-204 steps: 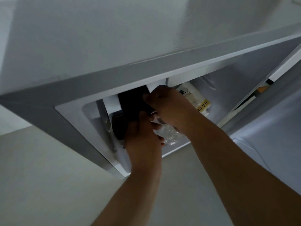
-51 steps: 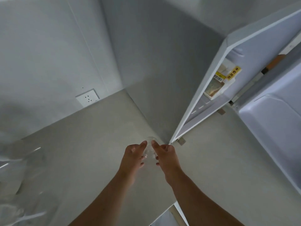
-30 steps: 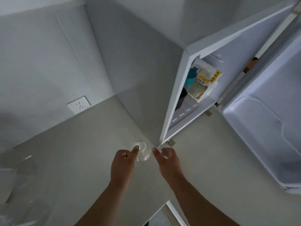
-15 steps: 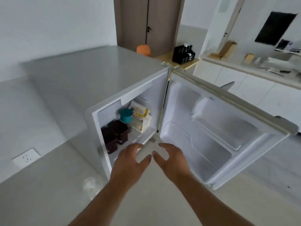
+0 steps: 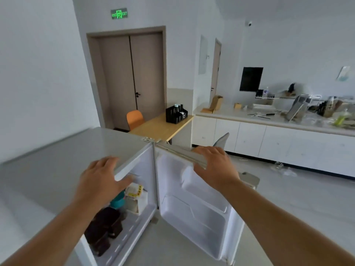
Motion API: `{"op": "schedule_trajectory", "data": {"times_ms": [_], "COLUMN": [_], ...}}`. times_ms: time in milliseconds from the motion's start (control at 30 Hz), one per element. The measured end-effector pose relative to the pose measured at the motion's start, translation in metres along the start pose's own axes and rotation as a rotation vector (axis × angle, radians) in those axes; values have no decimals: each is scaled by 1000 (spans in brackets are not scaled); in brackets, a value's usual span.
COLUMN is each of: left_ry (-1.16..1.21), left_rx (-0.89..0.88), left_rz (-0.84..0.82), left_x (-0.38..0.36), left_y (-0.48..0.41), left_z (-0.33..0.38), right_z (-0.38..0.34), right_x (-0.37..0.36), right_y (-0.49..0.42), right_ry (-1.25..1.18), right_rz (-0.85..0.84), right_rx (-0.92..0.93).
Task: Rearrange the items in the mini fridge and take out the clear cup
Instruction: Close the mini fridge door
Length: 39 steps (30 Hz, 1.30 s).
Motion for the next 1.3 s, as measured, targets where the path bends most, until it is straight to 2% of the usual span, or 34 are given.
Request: {"op": "schedule_trajectory", "data": {"times_ms": [67,233,333,533,700,867,1167,1300], "left_ry": [-34,-9,-8,37,37,35,55,62], "left_rx": [51,150,91,30,24,27,42,35], "left_rz": [-61,-215,-210,-210,-208,-202,-216,-199], "left_x": [5,2,0,5,4,3,0,-1], "left_y": [-2,5,4,4,6,8,5,5], "left_z": [-23,-64,-62,-56,-59,-61,-63,-62], "right_z": [17,48,55,63,62,56,8,-27], "right_x": [6,-3,-13,-20,-18,-10,-15,-20], "right_y": [-8,-11,-10,-16,-11,-2,41,66], "right_ry": [50,285,364,364,266,169,122,101], "right_rz": [-31,-273,-217,-163,-129,-140,-136,-173], "right_rx": [-60,-128,-106,-59,-11,-71,-95,-50]}}
Point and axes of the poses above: each hand's wrist, its own y-axis away from the middle knuckle, its own x-axis out of the back of the hand, z = x × y, the point moved 1 cm from there along -y, towards the middle knuckle, and after that the axes turned 15 degrees about -x, right-handed, at the moved point
